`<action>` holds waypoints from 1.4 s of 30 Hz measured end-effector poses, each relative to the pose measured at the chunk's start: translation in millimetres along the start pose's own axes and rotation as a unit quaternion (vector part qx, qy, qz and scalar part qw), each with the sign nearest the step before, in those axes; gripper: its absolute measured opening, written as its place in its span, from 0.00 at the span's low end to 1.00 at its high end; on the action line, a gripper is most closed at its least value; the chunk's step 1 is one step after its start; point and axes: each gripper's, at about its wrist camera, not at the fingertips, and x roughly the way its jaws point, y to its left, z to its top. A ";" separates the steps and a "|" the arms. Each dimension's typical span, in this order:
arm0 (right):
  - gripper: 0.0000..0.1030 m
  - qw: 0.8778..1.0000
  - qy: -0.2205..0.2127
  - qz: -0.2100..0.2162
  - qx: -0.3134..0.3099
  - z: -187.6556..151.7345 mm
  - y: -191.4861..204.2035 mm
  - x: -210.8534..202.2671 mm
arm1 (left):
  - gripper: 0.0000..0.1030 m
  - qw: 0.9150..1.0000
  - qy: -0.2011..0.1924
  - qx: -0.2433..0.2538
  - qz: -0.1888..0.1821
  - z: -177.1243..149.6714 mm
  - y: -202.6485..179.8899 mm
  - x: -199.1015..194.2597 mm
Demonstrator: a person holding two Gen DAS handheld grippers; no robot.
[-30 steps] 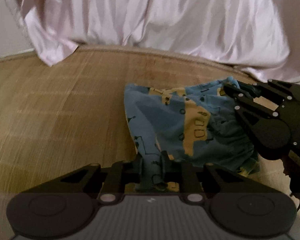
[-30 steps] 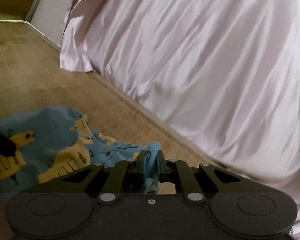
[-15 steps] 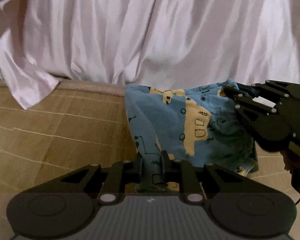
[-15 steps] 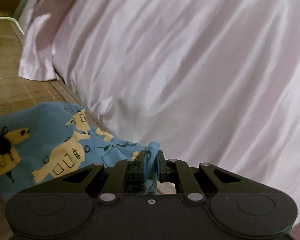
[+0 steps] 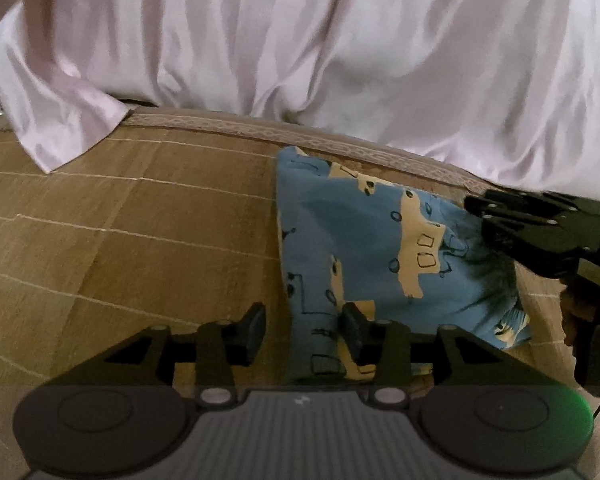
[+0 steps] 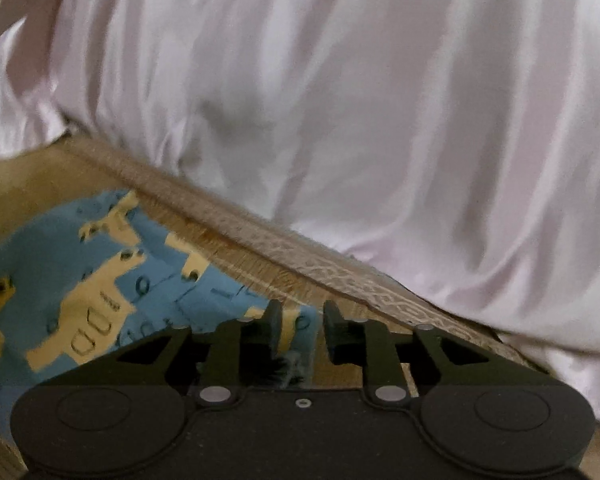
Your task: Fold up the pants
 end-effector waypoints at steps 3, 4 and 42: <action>0.42 1.000 -0.011 -0.004 0.019 6.3 -7.9 -14.3 | 0.63 1.000 -0.007 0.005 0.010 6.7 -1.3 -9.9; 0.44 1.000 -0.016 -0.006 0.023 8.9 -10.8 -22.6 | 0.65 1.000 -0.013 0.008 0.012 8.0 -3.1 -16.1; 0.99 0.987 0.006 0.021 0.158 -85.1 77.3 -263.4 | 1.00 0.989 -0.117 0.084 0.038 -102.0 16.8 -177.9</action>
